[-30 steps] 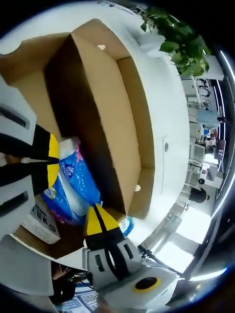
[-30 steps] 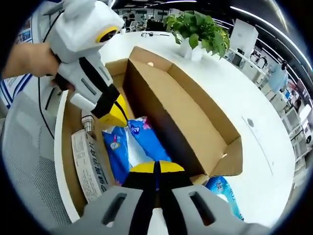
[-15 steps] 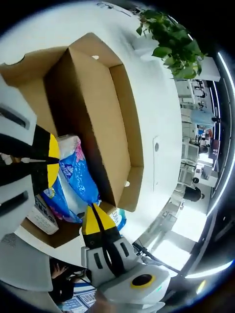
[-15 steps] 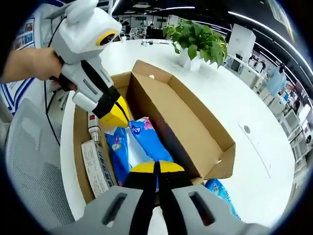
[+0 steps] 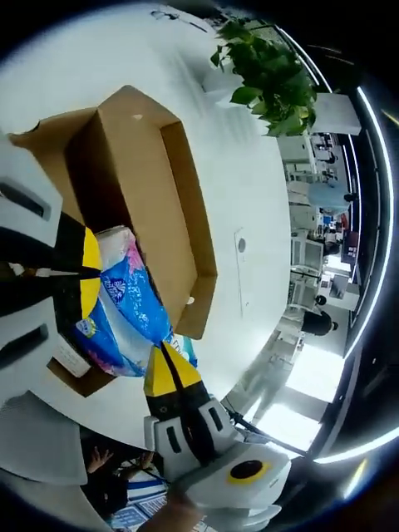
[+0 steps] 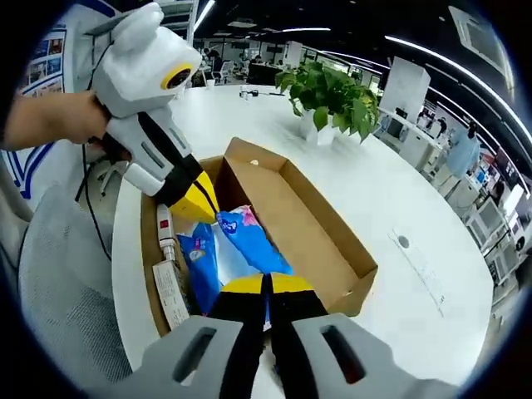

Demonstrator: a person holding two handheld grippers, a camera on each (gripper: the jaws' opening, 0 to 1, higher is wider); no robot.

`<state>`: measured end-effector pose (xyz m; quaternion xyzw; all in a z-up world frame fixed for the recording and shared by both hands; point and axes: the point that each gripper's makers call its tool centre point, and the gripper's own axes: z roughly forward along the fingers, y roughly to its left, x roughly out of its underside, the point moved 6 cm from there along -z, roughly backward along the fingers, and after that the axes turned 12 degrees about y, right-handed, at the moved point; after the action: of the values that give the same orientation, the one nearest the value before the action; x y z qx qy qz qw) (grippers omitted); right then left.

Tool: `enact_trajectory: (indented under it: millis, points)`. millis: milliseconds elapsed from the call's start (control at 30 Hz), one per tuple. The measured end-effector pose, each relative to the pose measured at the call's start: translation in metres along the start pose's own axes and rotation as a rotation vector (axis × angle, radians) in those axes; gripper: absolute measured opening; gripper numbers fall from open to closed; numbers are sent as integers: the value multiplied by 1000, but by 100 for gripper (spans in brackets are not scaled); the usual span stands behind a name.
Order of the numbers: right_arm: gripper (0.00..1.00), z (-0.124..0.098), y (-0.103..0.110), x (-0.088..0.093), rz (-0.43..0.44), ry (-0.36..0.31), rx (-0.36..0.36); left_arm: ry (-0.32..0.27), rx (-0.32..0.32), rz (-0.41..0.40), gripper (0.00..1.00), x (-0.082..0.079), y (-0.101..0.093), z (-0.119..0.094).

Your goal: Operate the shoe box by opening the lid, removing the specified soft item, and placing it in the target area until the item is outside and the box remains undamaged.

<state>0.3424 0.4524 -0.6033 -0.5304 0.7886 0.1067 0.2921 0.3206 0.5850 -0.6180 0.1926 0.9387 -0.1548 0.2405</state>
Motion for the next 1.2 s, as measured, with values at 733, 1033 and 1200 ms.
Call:
enact_trajectory:
  millis: [733,1033,1200]
  points:
    - [0,-50,-22,6,-3,-33,56,-65,10,81,0,-37,-39,-23]
    - [0,-69,-36,28,30,-21,83,-62,44,128,0,-52,-64,-13]
    - [0,-78,-43,43,45,-4,103,-59,63,153,0,-62,-78,-2]
